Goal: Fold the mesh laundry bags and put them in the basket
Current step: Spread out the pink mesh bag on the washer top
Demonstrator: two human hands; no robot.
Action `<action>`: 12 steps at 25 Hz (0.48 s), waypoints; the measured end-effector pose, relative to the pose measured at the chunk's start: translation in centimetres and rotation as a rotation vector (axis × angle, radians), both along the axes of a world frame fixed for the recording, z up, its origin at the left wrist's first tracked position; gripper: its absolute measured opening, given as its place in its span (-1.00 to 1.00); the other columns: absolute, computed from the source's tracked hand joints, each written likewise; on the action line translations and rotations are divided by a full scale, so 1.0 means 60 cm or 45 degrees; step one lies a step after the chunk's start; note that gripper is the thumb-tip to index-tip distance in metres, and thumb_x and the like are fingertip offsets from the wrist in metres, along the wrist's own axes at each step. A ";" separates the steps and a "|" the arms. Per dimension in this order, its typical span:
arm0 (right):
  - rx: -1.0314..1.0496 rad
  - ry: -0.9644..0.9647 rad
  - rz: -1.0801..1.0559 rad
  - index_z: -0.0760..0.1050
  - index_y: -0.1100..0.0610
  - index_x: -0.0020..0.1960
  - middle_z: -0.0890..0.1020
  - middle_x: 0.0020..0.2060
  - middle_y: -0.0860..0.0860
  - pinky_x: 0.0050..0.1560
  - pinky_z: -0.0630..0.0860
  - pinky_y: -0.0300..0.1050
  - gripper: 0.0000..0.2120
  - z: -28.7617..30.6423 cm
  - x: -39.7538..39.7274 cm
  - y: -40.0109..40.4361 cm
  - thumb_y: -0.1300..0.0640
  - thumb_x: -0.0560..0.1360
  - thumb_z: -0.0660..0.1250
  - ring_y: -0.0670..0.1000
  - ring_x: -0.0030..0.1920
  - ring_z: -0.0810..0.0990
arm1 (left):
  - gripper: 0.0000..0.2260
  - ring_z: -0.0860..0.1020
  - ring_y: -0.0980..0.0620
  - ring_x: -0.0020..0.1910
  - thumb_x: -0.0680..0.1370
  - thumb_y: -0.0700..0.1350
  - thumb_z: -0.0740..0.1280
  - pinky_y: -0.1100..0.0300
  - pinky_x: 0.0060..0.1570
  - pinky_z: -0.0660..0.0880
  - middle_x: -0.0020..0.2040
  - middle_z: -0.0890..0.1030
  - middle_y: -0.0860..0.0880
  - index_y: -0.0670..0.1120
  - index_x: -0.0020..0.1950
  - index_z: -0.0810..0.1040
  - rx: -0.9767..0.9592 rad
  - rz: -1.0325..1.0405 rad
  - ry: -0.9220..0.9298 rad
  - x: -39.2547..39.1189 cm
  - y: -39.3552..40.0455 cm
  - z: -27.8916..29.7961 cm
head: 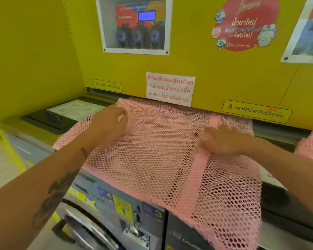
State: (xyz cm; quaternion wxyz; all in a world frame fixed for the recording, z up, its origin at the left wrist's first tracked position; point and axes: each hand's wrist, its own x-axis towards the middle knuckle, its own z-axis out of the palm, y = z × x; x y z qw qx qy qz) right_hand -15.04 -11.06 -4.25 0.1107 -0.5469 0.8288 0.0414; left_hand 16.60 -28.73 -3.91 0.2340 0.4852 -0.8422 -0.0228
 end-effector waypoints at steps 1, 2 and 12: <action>0.016 -0.019 0.012 -0.19 -0.26 0.56 -0.09 0.61 0.11 0.49 -0.13 0.40 0.01 -0.007 -0.022 0.008 -0.69 0.21 -0.22 0.27 0.58 -0.16 | -0.58 0.39 -0.17 0.38 0.59 0.19 0.11 -0.14 0.34 0.33 0.44 0.41 -0.12 0.07 0.38 0.45 0.108 0.036 -0.104 0.007 0.004 -0.003; 0.023 -0.041 0.015 -0.23 -0.29 0.55 -0.10 0.62 0.08 0.49 -0.14 0.38 0.02 -0.012 -0.041 0.018 -0.71 0.18 -0.26 0.24 0.58 -0.18 | -0.47 0.31 -0.21 0.45 0.55 0.29 0.05 -0.22 0.40 0.25 0.51 0.31 -0.13 0.12 0.46 0.35 0.248 0.073 -0.236 0.017 0.009 -0.007; -0.110 0.019 0.074 -0.14 -0.17 0.60 -0.12 0.62 -0.04 0.47 -0.17 0.42 -0.13 0.005 -0.015 0.088 -0.55 0.39 -0.19 0.10 0.60 -0.14 | -0.16 0.18 -0.30 0.50 0.34 0.52 -0.05 -0.33 0.41 0.16 0.58 0.15 -0.14 0.15 0.54 0.14 0.566 0.179 -0.542 0.031 -0.001 -0.004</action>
